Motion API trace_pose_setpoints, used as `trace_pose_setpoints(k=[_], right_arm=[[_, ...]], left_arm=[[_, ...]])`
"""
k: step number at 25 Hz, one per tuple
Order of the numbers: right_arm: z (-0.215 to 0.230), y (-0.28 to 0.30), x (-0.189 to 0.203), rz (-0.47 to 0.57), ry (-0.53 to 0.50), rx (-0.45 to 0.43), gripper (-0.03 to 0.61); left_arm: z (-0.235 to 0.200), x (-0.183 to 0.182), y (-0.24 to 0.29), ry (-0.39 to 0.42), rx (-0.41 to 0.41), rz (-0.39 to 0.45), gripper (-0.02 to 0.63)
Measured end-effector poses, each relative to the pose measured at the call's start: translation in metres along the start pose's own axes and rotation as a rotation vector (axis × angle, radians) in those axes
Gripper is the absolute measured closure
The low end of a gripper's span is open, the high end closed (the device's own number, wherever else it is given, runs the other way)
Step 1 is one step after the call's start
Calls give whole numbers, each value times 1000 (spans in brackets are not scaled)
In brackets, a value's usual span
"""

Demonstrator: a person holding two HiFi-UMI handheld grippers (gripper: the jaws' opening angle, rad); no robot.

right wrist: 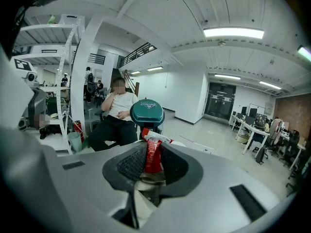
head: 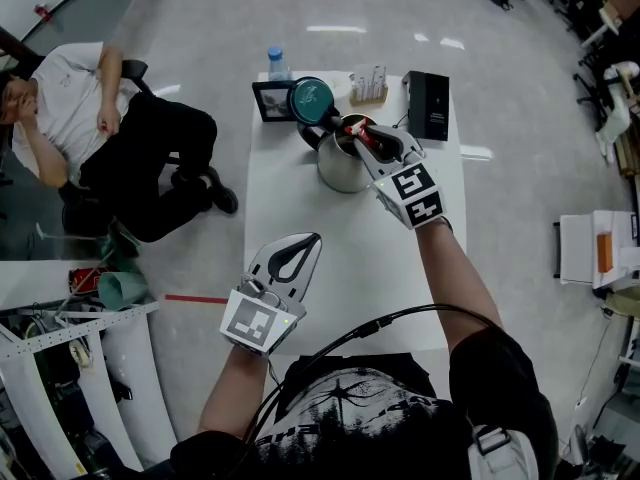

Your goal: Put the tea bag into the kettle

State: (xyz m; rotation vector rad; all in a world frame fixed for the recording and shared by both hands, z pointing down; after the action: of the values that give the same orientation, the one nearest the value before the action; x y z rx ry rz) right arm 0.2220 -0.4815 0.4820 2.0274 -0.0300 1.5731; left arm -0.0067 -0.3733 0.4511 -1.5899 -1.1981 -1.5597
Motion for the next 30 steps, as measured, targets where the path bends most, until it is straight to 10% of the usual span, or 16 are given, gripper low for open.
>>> trace_pose_setpoints(k=[14,30], right_arm=[[-3,3,0,-9,2,3,353],[-19,-35,-13,88,-47,79,374]], left_arm=[[-1,1,-8,-45,-33,38,603],[9,-9,-35,7,-55,57,603]])
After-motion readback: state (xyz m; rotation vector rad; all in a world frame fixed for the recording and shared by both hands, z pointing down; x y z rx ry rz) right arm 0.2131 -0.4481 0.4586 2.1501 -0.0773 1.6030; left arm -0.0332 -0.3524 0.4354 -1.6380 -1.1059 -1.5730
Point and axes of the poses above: the fingertips, and each gripper's own axes: y forward along the fingers, z to its right, x out of its underside, the point moved 8 cm from there along -y, backward along the fingers, and after that the axes turned 2 degrees about -x, right-handed, at the moved point
